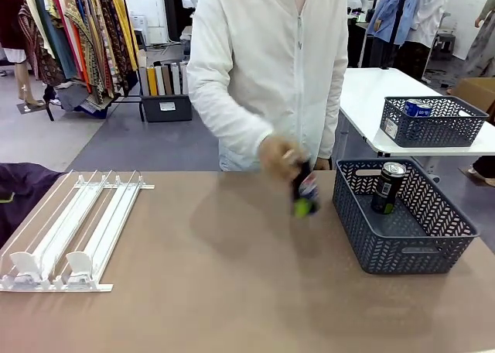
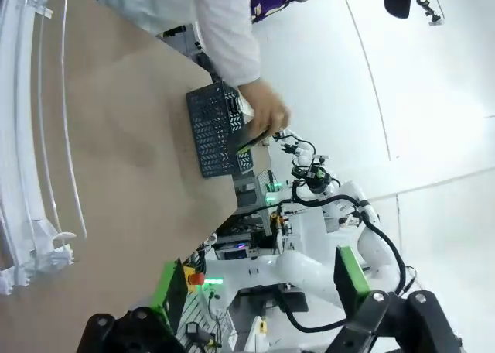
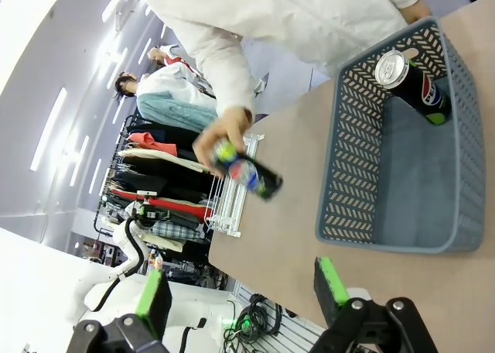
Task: Retrieve and store the cans from the dispenser.
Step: Pick up one can from the Automatic Can Dispenser and place it in the middle of the table.
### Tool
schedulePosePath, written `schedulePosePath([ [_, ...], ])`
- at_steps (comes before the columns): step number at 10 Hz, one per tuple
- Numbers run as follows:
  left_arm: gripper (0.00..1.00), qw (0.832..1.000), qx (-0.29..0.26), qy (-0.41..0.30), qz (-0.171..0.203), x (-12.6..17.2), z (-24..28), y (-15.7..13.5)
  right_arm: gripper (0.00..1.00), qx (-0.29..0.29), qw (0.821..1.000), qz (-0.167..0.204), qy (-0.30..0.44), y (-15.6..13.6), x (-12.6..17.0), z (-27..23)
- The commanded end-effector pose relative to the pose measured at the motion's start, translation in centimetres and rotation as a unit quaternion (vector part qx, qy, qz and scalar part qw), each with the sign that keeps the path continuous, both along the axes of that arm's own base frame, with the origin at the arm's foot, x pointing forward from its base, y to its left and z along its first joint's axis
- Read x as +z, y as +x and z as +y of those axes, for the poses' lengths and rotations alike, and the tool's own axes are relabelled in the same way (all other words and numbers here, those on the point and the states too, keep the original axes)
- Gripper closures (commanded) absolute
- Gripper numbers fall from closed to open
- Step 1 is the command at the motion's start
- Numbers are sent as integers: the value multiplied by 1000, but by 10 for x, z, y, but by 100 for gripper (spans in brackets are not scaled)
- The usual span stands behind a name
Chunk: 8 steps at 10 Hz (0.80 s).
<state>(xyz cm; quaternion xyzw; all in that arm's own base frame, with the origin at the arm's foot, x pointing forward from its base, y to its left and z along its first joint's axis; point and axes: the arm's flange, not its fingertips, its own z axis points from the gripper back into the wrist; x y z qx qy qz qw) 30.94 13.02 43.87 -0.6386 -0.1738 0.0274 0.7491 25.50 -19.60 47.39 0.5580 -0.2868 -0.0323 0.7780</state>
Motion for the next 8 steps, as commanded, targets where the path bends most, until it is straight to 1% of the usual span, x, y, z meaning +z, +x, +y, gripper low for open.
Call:
schedulePosePath([
  [1,0,1000,8,18,-20,32,-7,-5,0,-2,1000,-17,7,3,3,1],
  [8,0,1000,8,18,-20,32,-7,-5,0,-2,1000,-17,7,3,3,1],
])
